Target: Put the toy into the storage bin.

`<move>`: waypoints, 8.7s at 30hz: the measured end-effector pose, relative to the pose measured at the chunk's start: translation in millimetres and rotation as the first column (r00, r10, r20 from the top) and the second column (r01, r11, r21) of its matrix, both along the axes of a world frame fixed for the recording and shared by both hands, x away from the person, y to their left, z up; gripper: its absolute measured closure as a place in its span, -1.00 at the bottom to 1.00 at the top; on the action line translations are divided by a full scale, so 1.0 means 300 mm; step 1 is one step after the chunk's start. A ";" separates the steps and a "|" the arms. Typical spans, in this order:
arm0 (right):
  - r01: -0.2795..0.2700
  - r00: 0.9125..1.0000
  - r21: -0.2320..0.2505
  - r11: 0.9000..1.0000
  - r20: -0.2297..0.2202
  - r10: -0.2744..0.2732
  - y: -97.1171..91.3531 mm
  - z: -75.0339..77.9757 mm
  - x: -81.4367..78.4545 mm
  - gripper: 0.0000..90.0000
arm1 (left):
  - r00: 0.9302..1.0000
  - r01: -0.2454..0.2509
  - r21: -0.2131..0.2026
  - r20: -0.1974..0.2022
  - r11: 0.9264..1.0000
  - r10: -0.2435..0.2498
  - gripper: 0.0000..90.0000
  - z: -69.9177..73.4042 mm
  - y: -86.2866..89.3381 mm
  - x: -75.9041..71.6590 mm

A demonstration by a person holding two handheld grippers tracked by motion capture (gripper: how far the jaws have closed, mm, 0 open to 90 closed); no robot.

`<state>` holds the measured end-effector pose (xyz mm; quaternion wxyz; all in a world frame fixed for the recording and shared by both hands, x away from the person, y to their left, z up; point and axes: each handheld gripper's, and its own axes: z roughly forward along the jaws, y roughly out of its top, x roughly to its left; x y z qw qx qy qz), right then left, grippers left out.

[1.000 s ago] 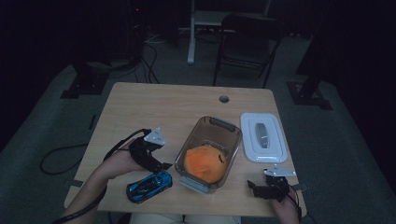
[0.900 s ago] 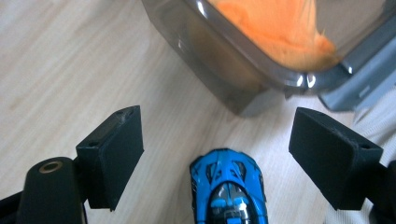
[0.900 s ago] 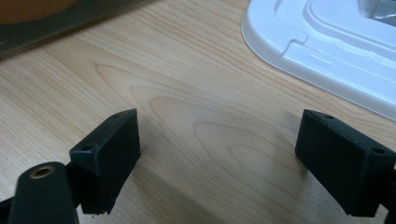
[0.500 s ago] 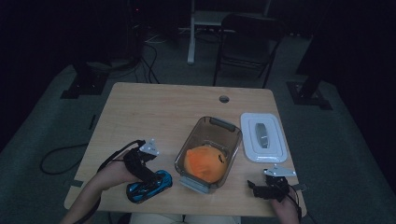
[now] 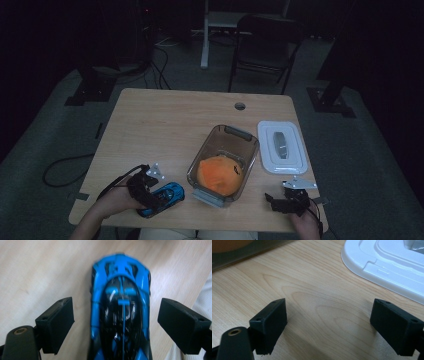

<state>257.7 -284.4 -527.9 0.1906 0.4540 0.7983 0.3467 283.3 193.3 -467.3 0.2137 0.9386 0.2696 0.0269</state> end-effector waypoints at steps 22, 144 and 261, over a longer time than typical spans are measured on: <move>0.003 1.000 0.003 1.000 -0.001 -0.003 -0.001 0.000 0.001 -0.70 | 1.000 -0.007 0.075 0.016 0.997 0.006 -0.59 -0.085 -0.027 -0.016; 0.049 0.997 0.012 0.999 0.055 -0.050 0.237 0.030 0.072 -0.76 | 0.996 0.000 0.022 0.092 1.000 -0.002 -0.37 0.273 -0.446 0.404; 0.035 0.994 0.030 0.999 0.102 -0.038 0.361 0.084 0.259 -0.66 | 0.970 -0.145 -0.182 0.167 0.973 0.176 -0.78 -0.032 -0.096 0.293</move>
